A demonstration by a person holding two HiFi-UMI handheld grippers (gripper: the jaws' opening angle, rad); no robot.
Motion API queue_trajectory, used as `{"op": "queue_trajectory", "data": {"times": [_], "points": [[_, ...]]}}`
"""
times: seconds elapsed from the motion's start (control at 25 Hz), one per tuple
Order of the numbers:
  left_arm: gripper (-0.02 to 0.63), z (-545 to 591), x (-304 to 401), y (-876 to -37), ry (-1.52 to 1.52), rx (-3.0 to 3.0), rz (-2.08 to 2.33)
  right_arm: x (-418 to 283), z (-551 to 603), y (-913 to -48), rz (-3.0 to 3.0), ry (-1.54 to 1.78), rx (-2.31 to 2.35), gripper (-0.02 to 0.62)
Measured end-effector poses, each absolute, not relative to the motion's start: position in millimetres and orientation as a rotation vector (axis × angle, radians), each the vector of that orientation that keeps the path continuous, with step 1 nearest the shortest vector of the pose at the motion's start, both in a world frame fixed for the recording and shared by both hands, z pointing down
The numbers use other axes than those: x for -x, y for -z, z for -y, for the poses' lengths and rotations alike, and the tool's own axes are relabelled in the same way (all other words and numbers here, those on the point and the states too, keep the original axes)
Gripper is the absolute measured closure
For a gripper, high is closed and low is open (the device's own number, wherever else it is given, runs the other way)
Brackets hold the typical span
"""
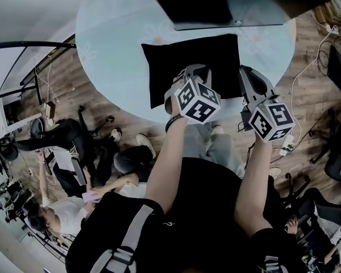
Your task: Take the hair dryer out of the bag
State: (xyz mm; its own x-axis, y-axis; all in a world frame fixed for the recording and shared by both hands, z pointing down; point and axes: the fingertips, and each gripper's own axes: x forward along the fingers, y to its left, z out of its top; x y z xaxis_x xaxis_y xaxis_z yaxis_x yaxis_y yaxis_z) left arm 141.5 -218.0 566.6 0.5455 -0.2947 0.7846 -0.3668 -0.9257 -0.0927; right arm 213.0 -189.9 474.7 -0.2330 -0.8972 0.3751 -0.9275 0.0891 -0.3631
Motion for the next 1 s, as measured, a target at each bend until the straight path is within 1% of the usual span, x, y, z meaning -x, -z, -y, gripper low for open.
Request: {"op": "queue_trajectory", "data": {"times": [0.4,0.6,0.64,0.68,0.72,1.0], "points": [[0.594,239.5,-126.4,-537.7,-1.228,-2.682,0.681,-214.6,202.8,-465.6,2.256,-0.807,-1.915,0.592],[0.594,250.4,-114.9,-520.2,-1.1,-2.649,0.725,-219.9,206.8,-470.8,2.167,-0.822,-1.964,0.592],[0.594,252.2,-110.7,-518.0,-1.099,-2.647,0.734,-216.4,207.3,-473.3,2.168,-0.841,-1.946,0.573],[0.594,253.6,-106.7,-516.8,-1.112,-2.651,0.741,-212.7,207.7,-476.0,2.171,-0.862,-1.921,0.526],[0.594,254.7,-103.5,-516.1,-1.124,-2.655,0.746,-210.0,208.3,-478.9,2.17,-0.881,-1.898,0.514],[0.594,266.5,-80.9,-510.6,-1.088,-2.622,0.797,-203.1,214.1,-498.7,2.08,-0.937,-1.83,0.514]]}}
